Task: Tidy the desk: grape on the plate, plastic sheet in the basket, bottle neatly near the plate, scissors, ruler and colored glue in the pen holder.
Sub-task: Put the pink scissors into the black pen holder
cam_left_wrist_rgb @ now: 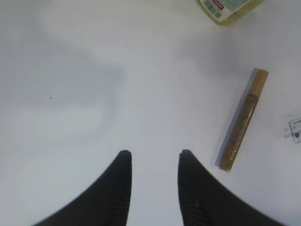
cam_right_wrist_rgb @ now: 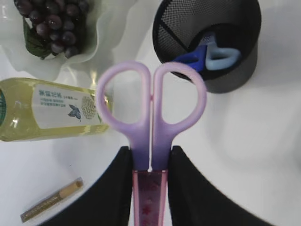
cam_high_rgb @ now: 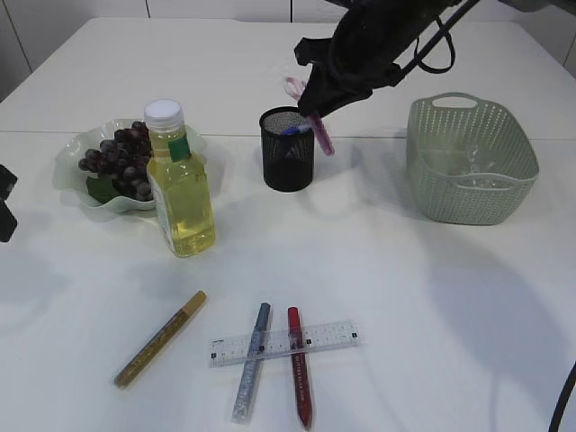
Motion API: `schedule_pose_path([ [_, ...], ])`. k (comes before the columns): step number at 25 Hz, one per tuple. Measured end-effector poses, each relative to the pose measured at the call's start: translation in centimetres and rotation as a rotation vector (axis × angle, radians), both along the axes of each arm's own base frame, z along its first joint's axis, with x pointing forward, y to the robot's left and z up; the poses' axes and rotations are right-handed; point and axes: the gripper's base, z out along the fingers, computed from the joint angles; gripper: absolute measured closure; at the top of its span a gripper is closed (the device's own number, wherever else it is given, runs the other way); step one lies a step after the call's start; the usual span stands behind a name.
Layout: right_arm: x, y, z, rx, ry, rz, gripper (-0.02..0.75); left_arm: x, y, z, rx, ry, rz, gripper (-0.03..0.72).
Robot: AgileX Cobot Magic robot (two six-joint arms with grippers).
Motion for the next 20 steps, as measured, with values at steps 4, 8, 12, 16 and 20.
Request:
schedule_pose_path([
  [4, 0.9, 0.2, 0.6, 0.053, -0.138, 0.039, 0.546, -0.2, 0.0, -0.1, 0.001, 0.019, -0.002, 0.446],
  [8, 2.0, 0.3, 0.4, 0.051, -0.284, 0.066, 0.546, -0.4, 0.0, -0.1, 0.003, 0.041, -0.005, 0.446],
  [12, 3.2, 0.6, 0.1, 0.075, -0.412, 0.067, 0.546, -0.4, 0.0, -0.1, 0.003, 0.044, -0.005, 0.446],
  [16, 4.1, 1.1, -0.7, 0.134, -0.49, 0.075, 0.546, -0.4, 0.0, -0.1, 0.003, 0.046, -0.006, 0.445],
  [20, 4.9, 1.4, -1.6, 0.157, -0.561, 0.081, 0.546, -0.4, 0.0, -0.1, 0.003, 0.048, -0.006, 0.446],
])
